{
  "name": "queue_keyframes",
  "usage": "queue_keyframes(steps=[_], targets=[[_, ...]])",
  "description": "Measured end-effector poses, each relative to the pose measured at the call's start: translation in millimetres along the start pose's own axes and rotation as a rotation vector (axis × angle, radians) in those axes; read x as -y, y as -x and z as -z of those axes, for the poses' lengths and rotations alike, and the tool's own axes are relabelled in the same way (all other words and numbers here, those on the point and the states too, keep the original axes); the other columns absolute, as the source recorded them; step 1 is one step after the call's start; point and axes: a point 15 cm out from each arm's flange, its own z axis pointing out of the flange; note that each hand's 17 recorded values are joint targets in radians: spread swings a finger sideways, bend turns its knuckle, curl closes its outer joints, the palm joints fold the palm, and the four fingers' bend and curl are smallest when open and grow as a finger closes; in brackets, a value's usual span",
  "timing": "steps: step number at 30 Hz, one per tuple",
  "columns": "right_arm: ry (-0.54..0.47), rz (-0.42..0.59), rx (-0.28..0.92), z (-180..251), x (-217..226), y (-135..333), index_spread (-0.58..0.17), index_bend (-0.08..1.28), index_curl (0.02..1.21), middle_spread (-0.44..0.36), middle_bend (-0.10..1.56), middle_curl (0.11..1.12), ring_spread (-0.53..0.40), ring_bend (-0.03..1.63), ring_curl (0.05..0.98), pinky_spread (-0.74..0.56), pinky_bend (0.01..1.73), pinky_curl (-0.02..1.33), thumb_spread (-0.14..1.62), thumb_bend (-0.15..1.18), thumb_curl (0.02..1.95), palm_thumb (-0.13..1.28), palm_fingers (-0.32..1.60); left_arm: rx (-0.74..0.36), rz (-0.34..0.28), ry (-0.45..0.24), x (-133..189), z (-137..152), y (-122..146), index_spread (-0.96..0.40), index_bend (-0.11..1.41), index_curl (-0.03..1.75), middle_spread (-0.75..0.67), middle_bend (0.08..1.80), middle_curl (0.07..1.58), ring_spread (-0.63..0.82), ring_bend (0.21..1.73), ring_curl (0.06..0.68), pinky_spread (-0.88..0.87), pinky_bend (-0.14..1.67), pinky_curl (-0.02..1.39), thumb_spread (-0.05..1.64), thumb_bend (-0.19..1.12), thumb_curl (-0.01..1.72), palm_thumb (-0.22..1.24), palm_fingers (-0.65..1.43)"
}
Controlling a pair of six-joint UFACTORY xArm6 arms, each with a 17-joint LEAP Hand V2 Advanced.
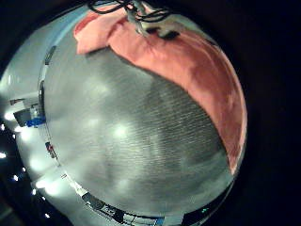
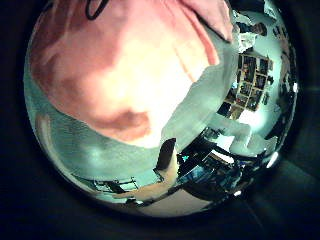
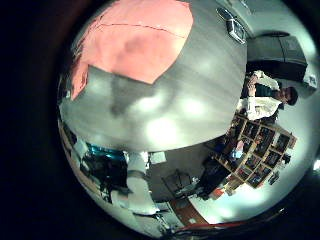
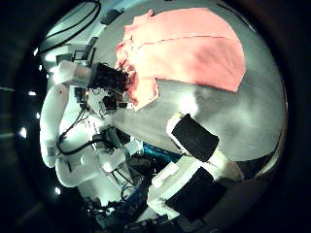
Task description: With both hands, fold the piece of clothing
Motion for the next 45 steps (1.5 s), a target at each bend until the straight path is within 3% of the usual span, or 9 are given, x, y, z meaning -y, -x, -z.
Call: queue_keyframes(steps=[3, 6, 9, 14, 19, 25, 32, 39, 45], targets=[[0.01, -0.004, 0.003, -4.6, -2.1, -2.1, -0.351, 0.16, 0.29, -0.031, 0.22, 0.37, 0.065, 0.39, 0.263, 0.34, 0.3, 0.29, 1.32, -0.01, 0.35, 0.58, 0.27, 0.025, 0.011, 0.016, 0.0, -7.5, 1.5, 0.1, 0.18, 0.28, 0.18, 0.45, 0.4, 0.37, 0.64, 0.191, 0.36, 0.31, 0.3, 0.82, -0.02, 0.35, 0.19, 0.29], [0.013, -0.013, 0.004, -5.5, -3.3, -6.0, -0.351, 0.16, 0.29, -0.03, 0.22, 0.37, 0.065, 0.4, 0.262, 0.34, 0.3, 0.29, 1.32, -0.01, 0.35, 0.58, 0.27, 0.029, 0.018, 0.003, -0.8, -1.5, 1.4, 0.01, 0.2, 0.3, 0.04, 0.74, 0.5, 0.08, 0.75, 0.215, 0.18, 0.27, 0.28, 0.86, 0.0, 0.36, 0.28, 0.64], [0.01, -0.019, 0.005, -4.4, -4.5, -8.8, -0.351, 0.16, 0.29, -0.029, 0.22, 0.37, 0.065, 0.39, 0.262, 0.34, 0.3, 0.29, 1.32, -0.01, 0.35, 0.58, 0.27, 0.025, 0.028, -0.024, -5.1, 11.3, 2.0, -0.08, 0.2, 0.32, -0.09, 0.83, 0.59, -0.18, 0.96, 0.289, -0.06, 0.42, 0.32, 0.92, 0.02, 0.37, 0.4, 0.9], [0.01, -0.02, 0.005, -4.9, -6.1, -9.9, -0.351, 0.16, 0.29, -0.028, 0.22, 0.37, 0.064, 0.39, 0.263, 0.34, 0.3, 0.29, 1.32, -0.01, 0.35, 0.58, 0.27, 0.006, 0.048, -0.086, -19.1, 41.1, -0.9, -0.25, 0.34, 0.41, -0.25, 0.86, 0.72, -0.38, 1.17, 0.41, -0.37, 0.78, 0.47, 1.02, 0.08, 0.41, 0.63, 1.17], [0.019, -0.017, 0.007, -8.0, -6.7, -10.0, -0.351, 0.16, 0.29, -0.028, 0.22, 0.38, 0.057, 0.39, 0.264, 0.34, 0.3, 0.29, 1.32, -0.01, 0.35, 0.58, 0.27, 0.006, 0.051, -0.072, -40.2, 54.4, -1.7, -0.41, 0.52, 0.54, -0.37, 0.93, 0.82, -0.44, 1.27, 0.468, -0.51, 1.01, 0.57, 1.05, 0.1, 0.46, 0.77, 1.17], [0.084, -0.017, 0.016, -33.7, -9.2, -16.1, -0.35, 0.13, 0.27, -0.085, 0.22, 0.37, -0.002, 0.48, 0.283, 0.29, 0.33, 0.29, 1.3, -0.01, 0.36, 0.59, 0.32, 0.0, 0.051, -0.055, -59.6, 71.5, 0.3, -0.54, 0.63, 0.69, -0.45, 1.0, 0.9, -0.44, 1.35, 0.505, -0.57, 1.15, 0.63, 1.05, 0.06, 0.52, 0.81, 1.11], [0.252, -0.017, 0.032, -98.4, -0.6, -24.3, -0.334, 0.14, 0.26, -0.081, 0.24, 0.38, -0.074, 0.54, 0.305, 0.2, 0.37, 0.3, 1.21, -0.02, 0.37, 0.6, 0.29, 0.003, 0.056, -0.067, -69.3, 92.8, 2.1, -0.62, 0.63, 0.85, -0.5, 1.04, 0.95, -0.44, 1.4, 0.521, -0.58, 1.22, 0.66, 1.05, 0.02, 0.57, 0.84, 1.07], [0.21, 0.028, -0.034, -128.8, 36.4, -22.2, -0.284, 0.15, 0.26, -0.064, 0.26, 0.39, -0.086, 0.55, 0.304, 0.18, 0.39, 0.3, 1.13, -0.03, 0.38, 0.58, 0.25, 0.011, 0.054, -0.062, -75.9, 114.7, 5.0, -0.68, 0.57, 0.99, -0.52, 1.06, 0.98, -0.44, 1.41, 0.525, -0.58, 1.23, 0.66, 1.05, -0.01, 0.61, 0.85, 1.06], [0.2, 0.048, -0.093, -141.3, 50.2, -12.5, -0.247, 0.15, 0.26, -0.051, 0.28, 0.39, -0.076, 0.55, 0.305, 0.2, 0.39, 0.3, 1.08, -0.03, 0.37, 0.55, 0.22, 0.018, 0.05, -0.102, -71.4, 142.1, 7.2, -0.71, 0.52, 1.09, -0.53, 1.05, 0.99, -0.44, 1.41, 0.523, -0.57, 1.24, 0.66, 1.05, -0.01, 0.63, 0.85, 1.06]])
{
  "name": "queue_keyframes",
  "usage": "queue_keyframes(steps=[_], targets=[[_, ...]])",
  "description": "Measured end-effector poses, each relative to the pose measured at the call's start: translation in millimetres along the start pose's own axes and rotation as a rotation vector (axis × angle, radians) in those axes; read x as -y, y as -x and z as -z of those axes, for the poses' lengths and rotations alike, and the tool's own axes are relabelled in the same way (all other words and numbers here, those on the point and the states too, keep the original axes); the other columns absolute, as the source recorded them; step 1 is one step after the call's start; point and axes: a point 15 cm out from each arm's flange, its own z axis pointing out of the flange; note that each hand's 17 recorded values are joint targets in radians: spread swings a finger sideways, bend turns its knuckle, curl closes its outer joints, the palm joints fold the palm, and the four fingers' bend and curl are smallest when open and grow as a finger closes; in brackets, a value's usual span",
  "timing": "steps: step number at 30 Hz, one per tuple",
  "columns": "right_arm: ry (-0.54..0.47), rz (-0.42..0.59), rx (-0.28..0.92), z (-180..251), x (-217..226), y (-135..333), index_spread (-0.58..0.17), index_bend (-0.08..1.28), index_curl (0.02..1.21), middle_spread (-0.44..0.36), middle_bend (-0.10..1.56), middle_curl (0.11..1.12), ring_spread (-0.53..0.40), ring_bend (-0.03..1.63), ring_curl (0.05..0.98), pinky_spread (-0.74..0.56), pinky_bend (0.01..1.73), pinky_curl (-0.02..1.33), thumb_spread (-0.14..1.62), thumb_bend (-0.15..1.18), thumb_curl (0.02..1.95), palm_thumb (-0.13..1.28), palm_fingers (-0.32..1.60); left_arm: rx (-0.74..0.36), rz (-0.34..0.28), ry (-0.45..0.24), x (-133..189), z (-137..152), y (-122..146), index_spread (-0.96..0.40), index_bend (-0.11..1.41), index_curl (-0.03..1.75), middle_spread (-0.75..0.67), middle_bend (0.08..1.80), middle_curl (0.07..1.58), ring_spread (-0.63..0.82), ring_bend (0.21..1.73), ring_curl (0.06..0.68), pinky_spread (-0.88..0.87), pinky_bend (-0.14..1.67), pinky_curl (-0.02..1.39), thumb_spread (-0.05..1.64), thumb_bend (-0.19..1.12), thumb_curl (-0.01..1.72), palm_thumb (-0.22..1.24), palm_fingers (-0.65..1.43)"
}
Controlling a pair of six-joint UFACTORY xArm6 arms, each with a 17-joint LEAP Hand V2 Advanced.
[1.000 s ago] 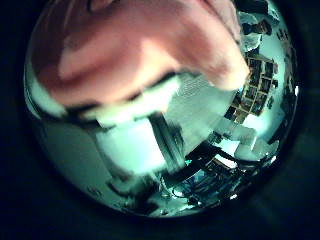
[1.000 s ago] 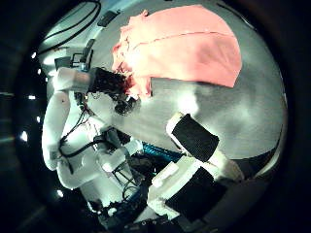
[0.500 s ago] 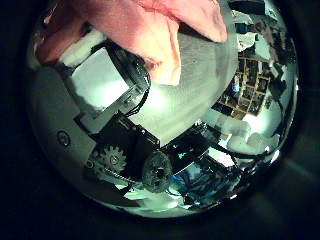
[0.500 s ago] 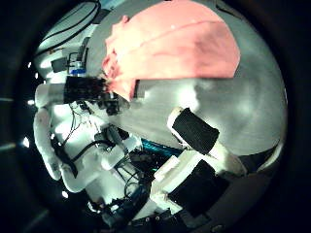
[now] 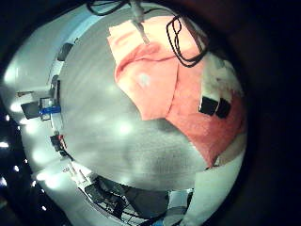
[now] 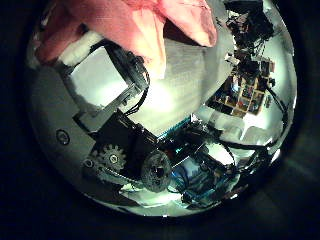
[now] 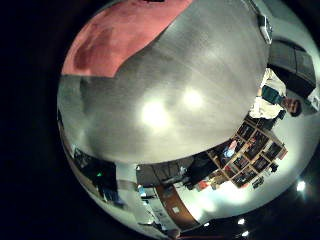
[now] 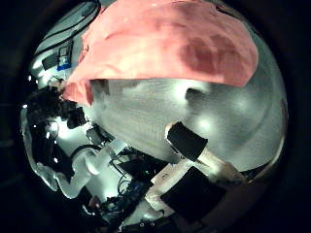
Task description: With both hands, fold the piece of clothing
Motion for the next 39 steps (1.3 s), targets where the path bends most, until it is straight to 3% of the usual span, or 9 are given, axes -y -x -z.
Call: queue_keyframes(steps=[9, 13, 19, 21, 22, 25, 28, 32, 39], targets=[[0.038, -0.011, -0.067, -17.5, 8.9, 4.3, -0.223, 0.16, 0.27, -0.045, 0.29, 0.4, -0.075, 0.56, 0.305, 0.19, 0.4, 0.29, 1.02, -0.03, 0.34, 0.47, 0.23, 0.008, -0.013, -0.003, 4.2, 20.1, 3.2, -0.74, 0.43, 1.22, -0.54, 1.04, 1.0, -0.44, 1.4, 0.516, -0.57, 1.23, 0.66, 1.05, -0.01, 0.65, 0.84, 1.08], [0.045, -0.003, -0.09, -25.9, 12.4, 9.9, -0.218, 0.17, 0.28, -0.063, 0.3, 0.4, -0.109, 0.59, 0.309, 0.14, 0.4, 0.29, 1.02, -0.02, 0.35, 0.5, 0.31, 0.009, -0.013, -0.009, 5.1, 23.6, 3.0, -0.75, 0.4, 1.26, -0.54, 1.03, 1.0, -0.44, 1.4, 0.514, -0.57, 1.23, 0.65, 1.05, -0.01, 0.65, 0.84, 1.09], [0.049, -0.003, -0.152, -34.7, 13.9, 13.6, -0.284, 0.2, 0.3, -0.14, 0.35, 0.43, -0.241, 0.76, 0.354, -0.1, 0.51, 0.28, 1.03, 0.0, 0.38, 0.63, 0.66, 0.007, -0.009, -0.011, 3.2, 29.6, 6.6, -0.76, 0.37, 1.31, -0.55, 1.03, 1.0, -0.44, 1.39, 0.511, -0.57, 1.23, 0.65, 1.05, -0.01, 0.65, 0.83, 1.09], [0.045, -0.011, -0.16, -33.4, 13.7, 13.5, -0.336, 0.21, 0.32, -0.204, 0.41, 0.46, -0.292, 0.83, 0.372, -0.28, 0.64, 0.3, 1.03, 0.03, 0.41, 0.73, 0.97, 0.004, -0.014, -0.001, 0.3, 28.9, 5.4, -0.77, 0.36, 1.32, -0.55, 1.03, 1.0, -0.44, 1.39, 0.51, -0.57, 1.23, 0.65, 1.05, -0.01, 0.66, 0.83, 1.1], [0.04, -0.02, -0.161, -32.2, 13.7, 13.3, -0.363, 0.26, 0.35, -0.226, 0.46, 0.49, -0.296, 0.87, 0.396, -0.33, 0.7, 0.33, 1.04, 0.03, 0.42, 0.76, 1.14, 0.002, -0.02, 0.003, -0.9, 28.7, 5.6, -0.77, 0.35, 1.33, -0.55, 1.02, 1.0, -0.44, 1.39, 0.51, -0.57, 1.23, 0.65, 1.05, -0.01, 0.66, 0.83, 1.1], [0.018, -0.032, -0.158, -26.1, 14.6, 8.1, -0.406, 0.42, 0.45, -0.264, 0.63, 0.58, -0.293, 0.94, 0.465, -0.4, 0.81, 0.4, 1.07, 0.04, 0.44, 0.83, 1.3, -0.003, -0.024, 0.01, -3.2, 28.8, 4.9, -0.77, 0.34, 1.35, -0.55, 1.02, 1.0, -0.44, 1.38, 0.509, -0.57, 1.23, 0.65, 1.05, -0.01, 0.66, 0.83, 1.1], [-0.006, -0.04, -0.155, -17.8, 8.0, 3.5, -0.416, 0.59, 0.55, -0.262, 0.79, 0.66, -0.283, 1.02, 0.515, -0.39, 0.95, 0.47, 1.12, 0.03, 0.45, 0.86, 1.33, -0.014, -0.039, 0.022, -12.2, 32.8, 2.6, -0.77, 0.32, 1.37, -0.55, 1.02, 1.0, -0.44, 1.38, 0.508, -0.57, 1.22, 0.64, 1.05, -0.01, 0.66, 0.83, 1.11], [-0.04, -0.055, -0.148, -6.9, -16.8, -5.0, -0.414, 0.76, 0.66, -0.242, 0.95, 0.74, -0.271, 1.14, 0.577, -0.35, 1.09, 0.55, 1.21, 0.04, 0.46, 0.9, 1.23, -0.024, -0.062, 0.055, -27.2, 35.5, 0.1, -0.77, 0.31, 1.39, -0.55, 1.02, 1.0, -0.44, 1.38, 0.508, -0.58, 1.22, 0.64, 1.05, -0.01, 0.66, 0.83, 1.11], [-0.162, -0.036, -0.152, 29.1, -72.6, -4.5, -0.396, 0.9, 0.8, -0.214, 1.09, 0.83, -0.26, 1.27, 0.657, -0.3, 1.22, 0.66, 1.29, 0.04, 0.48, 0.94, 1.09, -0.081, -0.112, 0.148, -71.0, 41.2, -10.4, -0.77, 0.29, 1.41, -0.55, 1.02, 1.0, -0.44, 1.37, 0.508, -0.58, 1.22, 0.64, 1.05, -0.01, 0.65, 0.82, 1.12]])
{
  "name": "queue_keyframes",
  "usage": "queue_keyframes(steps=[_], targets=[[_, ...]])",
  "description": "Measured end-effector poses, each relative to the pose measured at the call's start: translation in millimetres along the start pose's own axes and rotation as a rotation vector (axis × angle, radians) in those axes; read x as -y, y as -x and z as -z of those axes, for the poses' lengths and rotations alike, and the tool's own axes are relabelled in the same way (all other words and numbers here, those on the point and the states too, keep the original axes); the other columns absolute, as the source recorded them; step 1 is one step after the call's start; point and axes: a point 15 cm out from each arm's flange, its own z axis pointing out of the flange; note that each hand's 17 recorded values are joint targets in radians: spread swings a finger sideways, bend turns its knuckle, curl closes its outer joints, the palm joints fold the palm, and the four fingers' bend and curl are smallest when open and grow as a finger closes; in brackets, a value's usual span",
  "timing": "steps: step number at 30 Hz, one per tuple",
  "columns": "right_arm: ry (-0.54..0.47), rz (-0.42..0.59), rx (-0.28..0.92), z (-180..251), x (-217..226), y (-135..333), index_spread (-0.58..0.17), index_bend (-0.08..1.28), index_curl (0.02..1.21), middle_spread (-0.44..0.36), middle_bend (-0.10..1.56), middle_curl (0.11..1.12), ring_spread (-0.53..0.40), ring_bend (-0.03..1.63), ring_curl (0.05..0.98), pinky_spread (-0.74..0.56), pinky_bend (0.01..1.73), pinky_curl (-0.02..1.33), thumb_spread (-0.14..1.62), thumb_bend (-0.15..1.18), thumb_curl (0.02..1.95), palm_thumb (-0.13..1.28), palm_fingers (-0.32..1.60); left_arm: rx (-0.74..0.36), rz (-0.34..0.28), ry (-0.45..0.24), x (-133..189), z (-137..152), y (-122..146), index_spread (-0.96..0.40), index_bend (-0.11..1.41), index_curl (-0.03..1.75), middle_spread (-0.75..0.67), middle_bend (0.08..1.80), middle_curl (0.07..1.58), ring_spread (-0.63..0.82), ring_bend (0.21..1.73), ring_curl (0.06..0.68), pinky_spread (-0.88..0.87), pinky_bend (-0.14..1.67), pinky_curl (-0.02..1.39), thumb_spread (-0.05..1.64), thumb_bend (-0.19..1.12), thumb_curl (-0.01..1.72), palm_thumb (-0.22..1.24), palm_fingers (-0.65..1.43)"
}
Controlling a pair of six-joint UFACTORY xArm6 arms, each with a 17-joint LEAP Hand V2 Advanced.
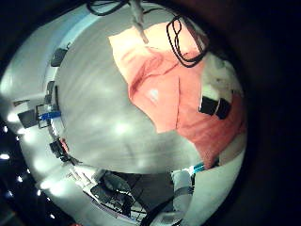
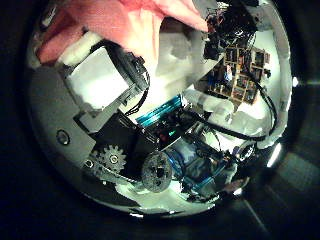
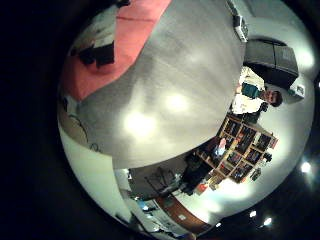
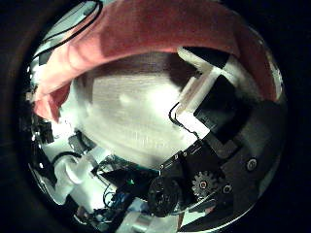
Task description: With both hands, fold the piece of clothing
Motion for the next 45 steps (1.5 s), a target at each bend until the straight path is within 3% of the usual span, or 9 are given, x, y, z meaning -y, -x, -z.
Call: queue_keyframes(steps=[7, 14, 21, 35, 38, 39, 40, 43, 45], targets=[[-0.067, -0.015, 0.002, 30.8, -53.1, -1.1, -0.376, 0.93, 0.89, -0.195, 1.16, 0.86, -0.254, 1.31, 0.698, -0.28, 1.26, 0.73, 1.31, 0.02, 0.51, 0.95, 1.05, -0.006, 0.013, 0.026, -38.3, 22.2, -1.2, -0.76, 0.28, 1.43, -0.56, 1.02, 0.99, -0.45, 1.37, 0.508, -0.57, 1.23, 0.63, 1.05, -0.01, 0.65, 0.82, 1.12], [-0.183, -0.043, -0.006, 89.0, -34.3, -13.9, -0.363, 0.94, 0.94, -0.183, 1.17, 0.87, -0.25, 1.32, 0.719, -0.27, 1.25, 0.77, 1.3, -0.01, 0.53, 0.97, 1.04, 0.03, 0.049, -0.003, -38.0, 53.1, 9.2, -0.75, 0.27, 1.45, -0.56, 1.02, 0.99, -0.45, 1.37, 0.508, -0.57, 1.23, 0.63, 1.05, -0.02, 0.64, 0.81, 1.12], [-0.163, -0.047, 0.004, 100.5, 15.0, -18.1, -0.356, 0.93, 0.97, -0.175, 1.18, 0.87, -0.247, 1.31, 0.728, -0.26, 1.23, 0.81, 1.29, -0.01, 0.54, 0.97, 1.05, 0.046, 0.13, -0.067, 19.8, 49.9, 38.3, -0.74, 0.25, 1.46, -0.56, 1.02, 0.99, -0.45, 1.38, 0.511, -0.57, 1.23, 0.63, 1.05, -0.01, 0.64, 0.81, 1.12], [-0.049, -0.039, 0.012, 46.2, 173.0, -12.5, -0.368, 0.83, 1.0, -0.195, 1.15, 0.86, -0.252, 1.3, 0.733, -0.3, 1.15, 0.83, 1.31, -0.02, 0.53, 0.83, 0.96, 0.076, 0.189, -0.007, 159.9, -17.4, 96.3, -0.71, 0.24, 1.45, -0.57, 0.98, 0.99, -0.46, 1.33, 0.506, -0.58, 1.14, 0.64, 1.04, -0.03, 0.59, 0.76, 1.01], [-0.022, -0.038, 0.014, 23.3, 193.6, -10.0, -0.384, 0.75, 0.98, -0.22, 1.08, 0.83, -0.257, 1.29, 0.717, -0.35, 1.11, 0.81, 1.32, -0.02, 0.51, 0.79, 0.86, 0.081, 0.24, -0.039, 175.1, -21.8, 106.2, -0.71, 0.23, 1.39, -0.57, 0.95, 0.96, -0.48, 1.19, 0.474, -0.59, 1.06, 0.63, 1.03, -0.03, 0.57, 0.73, 0.83], [-0.018, -0.044, 0.015, 16.0, 197.6, -11.6, -0.391, 0.79, 0.98, -0.253, 0.62, 0.71, -0.267, 1.38, 0.731, -0.37, 1.19, 0.82, 1.32, -0.02, 0.51, 0.78, 0.52, 0.089, 0.25, -0.059, 181.9, -22.9, 111.5, -0.7, 0.21, 1.37, -0.56, 0.93, 0.95, -0.49, 1.15, 0.468, -0.59, 1.04, 0.63, 1.03, -0.03, 0.56, 0.72, 0.75], [-0.028, -0.048, 0.015, 14.9, 201.5, -12.8, -0.38, 0.66, 0.96, -0.263, 0.89, 0.79, -0.27, 1.32, 0.72, -0.39, 1.14, 0.82, 1.32, -0.02, 0.5, 0.77, 0.61, 0.098, 0.259, -0.08, 187.9, -23.5, 117.1, -0.69, 0.19, 1.34, -0.55, 0.86, 0.93, -0.48, 1.13, 0.46, -0.59, 1.03, 0.63, 1.03, -0.03, 0.55, 0.71, 0.62], [-0.114, -0.073, 0.02, 17.8, 224.0, -21.6, -0.384, 0.38, 0.86, -0.296, 0.82, 0.73, -0.287, 1.29, 0.678, -0.44, 1.12, 0.77, 1.32, -0.02, 0.49, 0.74, 0.36, 0.11, 0.291, -0.115, 196.7, -24.3, 129.4, -0.61, 0.12, 1.24, -0.44, 0.61, 0.87, -0.4, 1.12, 0.461, -0.54, 1.03, 0.66, 1.03, -0.03, 0.53, 0.68, 0.25], [-0.164, -0.108, 0.033, 20.5, 233.7, -37.7, -0.395, 0.29, 0.78, -0.286, 0.79, 0.71, -0.285, 1.22, 0.642, -0.41, 1.05, 0.74, 1.32, -0.02, 0.48, 0.72, 0.22, 0.109, 0.301, -0.124, 195.5, -22.0, 133.1, -0.54, 0.15, 1.18, -0.31, 0.47, 0.81, -0.28, 1.07, 0.437, -0.44, 0.93, 0.64, 1.05, -0.04, 0.51, 0.64, 0.04]])
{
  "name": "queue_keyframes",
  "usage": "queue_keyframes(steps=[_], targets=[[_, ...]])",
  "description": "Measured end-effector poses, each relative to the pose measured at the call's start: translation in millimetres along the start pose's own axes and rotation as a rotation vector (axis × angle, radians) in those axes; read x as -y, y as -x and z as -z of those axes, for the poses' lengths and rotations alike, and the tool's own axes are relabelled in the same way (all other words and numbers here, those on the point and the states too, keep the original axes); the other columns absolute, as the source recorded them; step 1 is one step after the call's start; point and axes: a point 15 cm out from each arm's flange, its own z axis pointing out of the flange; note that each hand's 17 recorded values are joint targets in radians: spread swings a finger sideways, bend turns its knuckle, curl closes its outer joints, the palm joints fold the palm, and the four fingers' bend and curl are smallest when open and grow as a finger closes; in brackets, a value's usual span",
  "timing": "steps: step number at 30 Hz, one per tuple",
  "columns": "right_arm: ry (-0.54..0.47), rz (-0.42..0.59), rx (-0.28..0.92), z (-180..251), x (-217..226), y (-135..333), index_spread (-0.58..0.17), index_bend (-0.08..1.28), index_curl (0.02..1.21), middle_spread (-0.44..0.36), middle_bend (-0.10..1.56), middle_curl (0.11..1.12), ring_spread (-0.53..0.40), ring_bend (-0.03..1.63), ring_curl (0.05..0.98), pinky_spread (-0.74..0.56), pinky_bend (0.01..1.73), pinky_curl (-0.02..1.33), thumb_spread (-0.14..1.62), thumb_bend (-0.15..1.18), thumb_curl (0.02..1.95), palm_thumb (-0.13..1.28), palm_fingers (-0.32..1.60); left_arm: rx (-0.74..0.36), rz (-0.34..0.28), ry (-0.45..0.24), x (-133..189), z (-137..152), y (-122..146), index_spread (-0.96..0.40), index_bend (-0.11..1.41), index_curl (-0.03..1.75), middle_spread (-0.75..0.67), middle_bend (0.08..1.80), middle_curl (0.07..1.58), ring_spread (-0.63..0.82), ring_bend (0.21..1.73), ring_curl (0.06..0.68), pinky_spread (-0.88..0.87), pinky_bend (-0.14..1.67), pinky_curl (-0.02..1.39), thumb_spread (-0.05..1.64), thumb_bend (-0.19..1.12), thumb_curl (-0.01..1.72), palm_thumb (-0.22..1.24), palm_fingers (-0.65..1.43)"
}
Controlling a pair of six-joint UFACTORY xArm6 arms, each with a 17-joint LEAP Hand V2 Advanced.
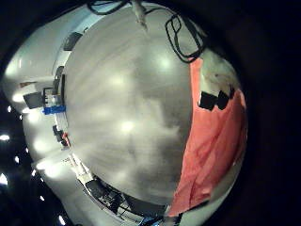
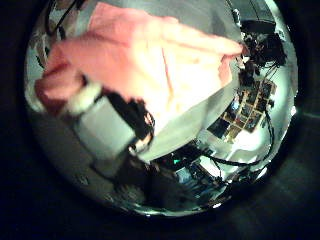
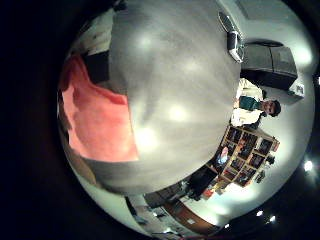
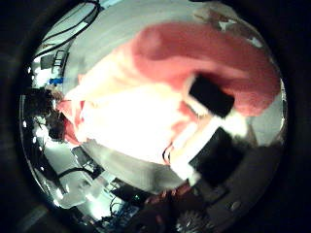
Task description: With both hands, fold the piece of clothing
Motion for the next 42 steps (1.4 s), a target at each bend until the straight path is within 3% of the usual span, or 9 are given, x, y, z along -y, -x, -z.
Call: queue_keyframes(steps=[4, 5, 7, 12, 15, 18, 22, 26, 42], targets=[[-0.034, -0.064, 0.029, 17.1, -2.6, -30.1, -0.413, 0.24, 0.68, -0.271, 0.7, 0.66, -0.27, 1.14, 0.589, -0.3, 0.93, 0.69, 1.32, -0.02, 0.46, 0.67, 0.17, -0.029, 0.011, -0.043, -9.5, 28.9, 3.2, -0.38, 0.17, 1.06, -0.06, 0.34, 0.68, -0.06, 0.98, 0.38, -0.17, 0.72, 0.58, 1.07, -0.03, 0.48, 0.59, -0.06], [-0.041, -0.082, 0.029, 23.0, -5.1, -41.4, -0.415, 0.25, 0.67, -0.245, 0.6, 0.62, -0.266, 1.15, 0.58, -0.27, 0.92, 0.68, 1.32, -0.02, 0.45, 0.66, 0.14, -0.039, 0.011, -0.056, -11.6, 36.3, 2.2, -0.34, 0.17, 1.02, -0.01, 0.32, 0.66, -0.01, 0.96, 0.369, -0.11, 0.69, 0.56, 1.08, -0.03, 0.47, 0.59, -0.05], [-0.055, -0.096, 0.029, 37.7, -11.9, -55.7, -0.417, 0.23, 0.63, -0.267, 0.66, 0.61, -0.256, 1.1, 0.553, -0.22, 0.86, 0.65, 1.32, -0.03, 0.44, 0.62, 0.19, -0.063, 0.007, -0.079, -17.8, 51.7, -2.7, -0.27, 0.17, 0.96, 0.07, 0.29, 0.62, 0.08, 0.91, 0.347, 0.01, 0.64, 0.53, 1.09, -0.03, 0.46, 0.58, -0.03], [0.057, -0.065, 0.039, 40.4, -49.1, -63.7, -0.406, 0.23, 0.59, -0.254, 0.61, 0.57, -0.224, 1.01, 0.517, -0.08, 0.73, 0.61, 1.31, -0.03, 0.41, 0.54, 0.11, -0.11, -0.066, -0.011, -52.6, 59.5, -30.2, -0.13, 0.17, 0.82, 0.21, 0.23, 0.54, 0.23, 0.83, 0.304, 0.2, 0.56, 0.48, 1.11, -0.03, 0.44, 0.56, -0.03], [0.145, -0.019, 0.055, 30.7, -72.9, -73.4, -0.399, 0.23, 0.55, -0.239, 0.55, 0.53, -0.193, 0.91, 0.479, 0.01, 0.67, 0.56, 1.31, -0.02, 0.4, 0.51, 0.07, -0.118, -0.1, 0.037, -62.2, 43.9, -44.6, -0.08, 0.17, 0.75, 0.25, 0.2, 0.51, 0.29, 0.79, 0.285, 0.28, 0.52, 0.45, 1.12, -0.02, 0.43, 0.55, -0.01], [0.211, 0.018, 0.073, 12.0, -90.5, -80.3, -0.39, 0.23, 0.53, -0.158, 0.5, 0.5, -0.137, 0.79, 0.432, 0.1, 0.61, 0.52, 1.27, -0.05, 0.37, 0.43, 0.02, -0.129, -0.124, 0.066, -66.2, 22.7, -57.8, -0.05, 0.18, 0.69, 0.27, 0.19, 0.48, 0.33, 0.76, 0.27, 0.32, 0.49, 0.43, 1.14, -0.02, 0.42, 0.56, 0.01], [0.299, 0.049, 0.1, -28.0, -115.6, -78.8, -0.389, 0.2, 0.48, -0.098, 0.43, 0.46, -0.082, 0.69, 0.378, 0.18, 0.55, 0.47, 1.2, -0.05, 0.33, 0.31, 0.02, -0.154, -0.122, 0.067, -66.3, -26.9, -75.6, -0.02, 0.18, 0.63, 0.29, 0.18, 0.44, 0.35, 0.74, 0.255, 0.34, 0.46, 0.41, 1.15, -0.02, 0.41, 0.56, 0.04], [0.323, 0.052, 0.098, -52.9, -118.5, -83.4, -0.379, 0.17, 0.45, -0.094, 0.36, 0.42, -0.042, 0.62, 0.346, 0.24, 0.51, 0.43, 1.15, -0.03, 0.32, 0.28, 0.02, -0.167, -0.104, 0.07, -71.1, -48.6, -83.7, -0.01, 0.18, 0.58, 0.29, 0.18, 0.42, 0.37, 0.72, 0.245, 0.35, 0.44, 0.4, 1.16, -0.02, 0.4, 0.57, 0.06], [0.408, 0.121, 0.084, -111.7, -139.3, -66.7, -0.36, 0.14, 0.31, -0.026, 0.27, 0.36, -0.005, 0.56, 0.299, 0.27, 0.47, 0.36, 1.05, -0.02, 0.32, 0.39, 0.09, -0.157, -0.088, 0.09, -81.9, -55.5, -82.4, 0.0, 0.18, 0.47, 0.29, 0.18, 0.34, 0.4, 0.67, 0.222, 0.36, 0.39, 0.37, 1.16, -0.02, 0.39, 0.58, 0.1]])
